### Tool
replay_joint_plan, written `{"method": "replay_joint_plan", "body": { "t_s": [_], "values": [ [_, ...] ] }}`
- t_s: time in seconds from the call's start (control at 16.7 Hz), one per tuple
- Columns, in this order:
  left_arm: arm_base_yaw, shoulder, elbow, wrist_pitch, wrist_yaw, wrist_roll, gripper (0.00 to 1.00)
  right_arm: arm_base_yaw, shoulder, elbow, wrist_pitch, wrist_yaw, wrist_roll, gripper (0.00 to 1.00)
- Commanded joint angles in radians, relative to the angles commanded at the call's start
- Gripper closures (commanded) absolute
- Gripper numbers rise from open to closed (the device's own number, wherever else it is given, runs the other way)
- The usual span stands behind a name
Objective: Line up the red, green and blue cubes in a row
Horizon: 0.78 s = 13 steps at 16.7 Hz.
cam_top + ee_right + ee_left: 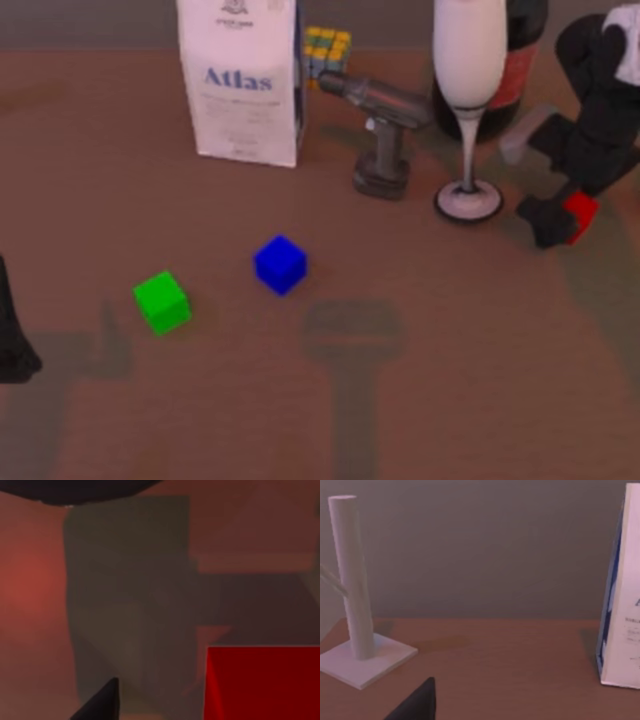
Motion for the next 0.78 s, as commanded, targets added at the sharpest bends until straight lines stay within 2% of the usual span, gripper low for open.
{"method": "replay_joint_plan", "body": {
  "t_s": [0.06,0.78],
  "values": [
    [0.000,0.000,0.000,0.000,0.000,0.000,0.00,0.000,0.000,0.000,0.000,0.000,0.000,0.00],
    [0.000,0.000,0.000,0.000,0.000,0.000,0.00,0.000,0.000,0.000,0.000,0.000,0.000,0.90]
  ]
}}
